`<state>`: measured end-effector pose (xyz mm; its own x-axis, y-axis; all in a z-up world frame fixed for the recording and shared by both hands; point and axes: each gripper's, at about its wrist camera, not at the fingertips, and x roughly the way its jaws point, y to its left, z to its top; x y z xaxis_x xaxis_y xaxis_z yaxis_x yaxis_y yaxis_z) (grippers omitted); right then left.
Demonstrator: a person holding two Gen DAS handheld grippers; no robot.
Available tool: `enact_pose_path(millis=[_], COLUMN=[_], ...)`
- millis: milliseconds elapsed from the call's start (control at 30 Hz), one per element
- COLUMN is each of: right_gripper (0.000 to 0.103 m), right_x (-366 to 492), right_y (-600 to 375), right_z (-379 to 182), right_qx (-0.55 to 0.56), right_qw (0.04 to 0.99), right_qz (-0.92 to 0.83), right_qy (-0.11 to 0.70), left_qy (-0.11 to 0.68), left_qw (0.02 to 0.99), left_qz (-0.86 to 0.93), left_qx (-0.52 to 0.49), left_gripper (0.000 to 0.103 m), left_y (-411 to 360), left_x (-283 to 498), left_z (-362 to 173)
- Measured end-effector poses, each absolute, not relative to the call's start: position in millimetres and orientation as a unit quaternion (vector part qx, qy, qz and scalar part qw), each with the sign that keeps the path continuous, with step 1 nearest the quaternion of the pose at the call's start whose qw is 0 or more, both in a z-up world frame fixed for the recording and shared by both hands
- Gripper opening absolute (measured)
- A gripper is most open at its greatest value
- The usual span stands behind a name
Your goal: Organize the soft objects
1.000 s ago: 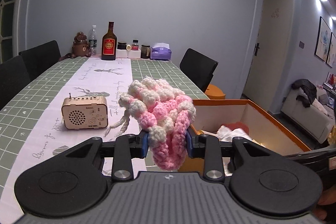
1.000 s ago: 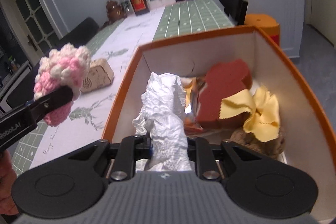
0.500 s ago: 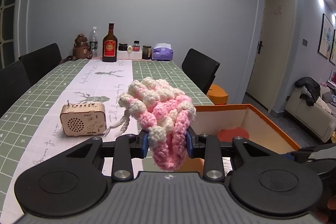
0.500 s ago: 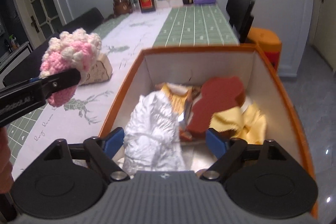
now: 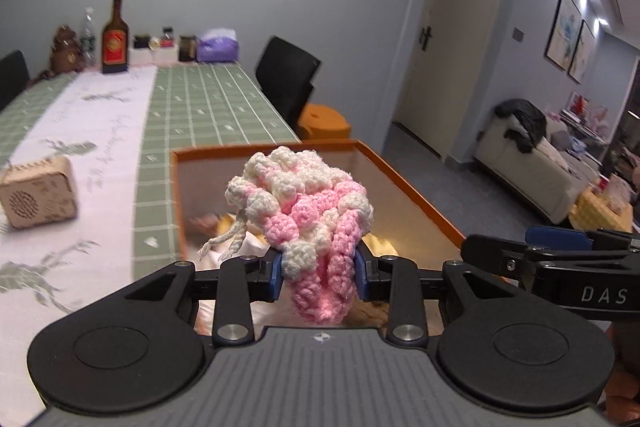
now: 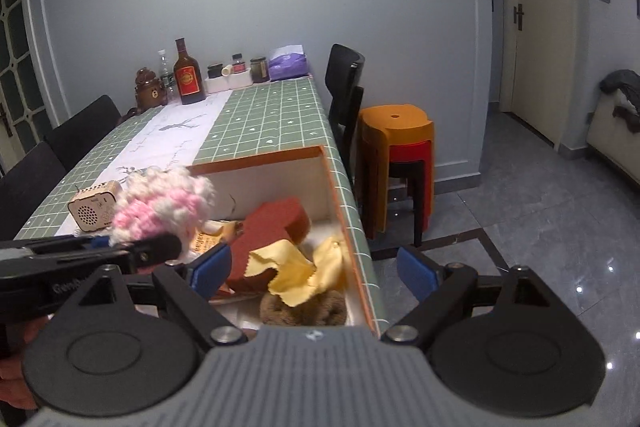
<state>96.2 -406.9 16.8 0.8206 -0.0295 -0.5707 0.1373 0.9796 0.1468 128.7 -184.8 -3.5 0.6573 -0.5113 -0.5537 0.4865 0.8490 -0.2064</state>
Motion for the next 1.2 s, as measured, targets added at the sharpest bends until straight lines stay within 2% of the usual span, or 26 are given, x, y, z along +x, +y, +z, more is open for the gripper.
enact_pose_path(millis=[133, 167, 233, 333, 367, 500, 700, 833, 1200], right_gripper=[0.088, 0.088, 0.088, 0.088, 0.088, 0.088, 0.088, 0.088, 0.088], right_x=[95, 95, 96, 95, 94, 89, 76, 71, 69], right_y=[-410, -411, -413, -417, -419, -417, -400, -382, -282], right_z=[11, 9, 6, 5, 5, 10, 18, 21, 18], right_qx=[0.089, 0.092, 0.100, 0.109, 0.112, 0.117, 0.118, 0.130, 0.062], right_qw=[0.948, 0.948, 0.946, 0.946, 0.946, 0.947, 0.951, 0.952, 0.970], right_qz=[-0.054, -0.054, -0.055, -0.062, -0.063, -0.076, -0.090, -0.101, -0.033], right_qy=[0.299, 0.300, 0.302, 0.301, 0.299, 0.291, 0.271, 0.258, 0.232], left_qy=[0.331, 0.331, 0.324, 0.303, 0.294, 0.273, 0.255, 0.210, 0.165], left_qw=[0.900, 0.899, 0.901, 0.915, 0.918, 0.926, 0.936, 0.961, 0.982], left_qz=[-0.285, -0.287, -0.289, -0.267, -0.265, -0.261, -0.242, -0.182, -0.093], left_qx=[-0.016, -0.011, 0.005, 0.009, 0.007, 0.002, -0.010, 0.010, 0.009], left_gripper=[0.041, 0.048, 0.058, 0.086, 0.092, 0.098, 0.098, 0.098, 0.099], left_y=[-196, -198, -202, -202, -200, -196, -182, -165, -90], left_x=[130, 129, 125, 120, 118, 114, 109, 95, 66], left_z=[-14, -16, -19, -19, -17, -6, 9, 19, 31])
